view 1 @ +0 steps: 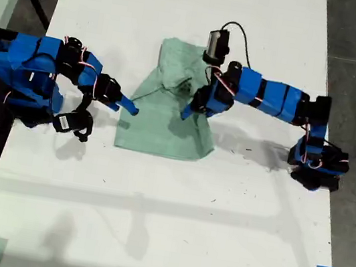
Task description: Fold t-shirt
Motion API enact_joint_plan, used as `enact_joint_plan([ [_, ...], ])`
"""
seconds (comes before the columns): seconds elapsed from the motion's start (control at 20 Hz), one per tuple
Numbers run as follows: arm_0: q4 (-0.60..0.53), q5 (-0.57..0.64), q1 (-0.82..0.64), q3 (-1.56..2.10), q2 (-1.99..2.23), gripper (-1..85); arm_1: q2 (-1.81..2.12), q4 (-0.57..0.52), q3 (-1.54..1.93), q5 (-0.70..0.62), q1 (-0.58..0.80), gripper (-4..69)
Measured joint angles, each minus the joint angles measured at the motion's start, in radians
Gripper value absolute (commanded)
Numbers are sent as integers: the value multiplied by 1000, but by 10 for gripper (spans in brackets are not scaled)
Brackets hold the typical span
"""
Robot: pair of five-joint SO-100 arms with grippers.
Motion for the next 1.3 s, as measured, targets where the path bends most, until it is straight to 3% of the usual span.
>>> enact_joint_plan([
  [0.25, 0, 0, 0, 0, 0, 290, 215, 29, 18, -64, 35, 246],
  [0.9, 0, 0, 0, 0, 0, 290, 225, 28, 218, -43, 46, 197],
  [1.0, 0, 0, 0, 3, 0, 287, 209, 20, 264, -38, 51, 57],
  [1.3, 32, -60, 8, 31, 2, 261, 206, 15, 270, -21, 12, 3],
])
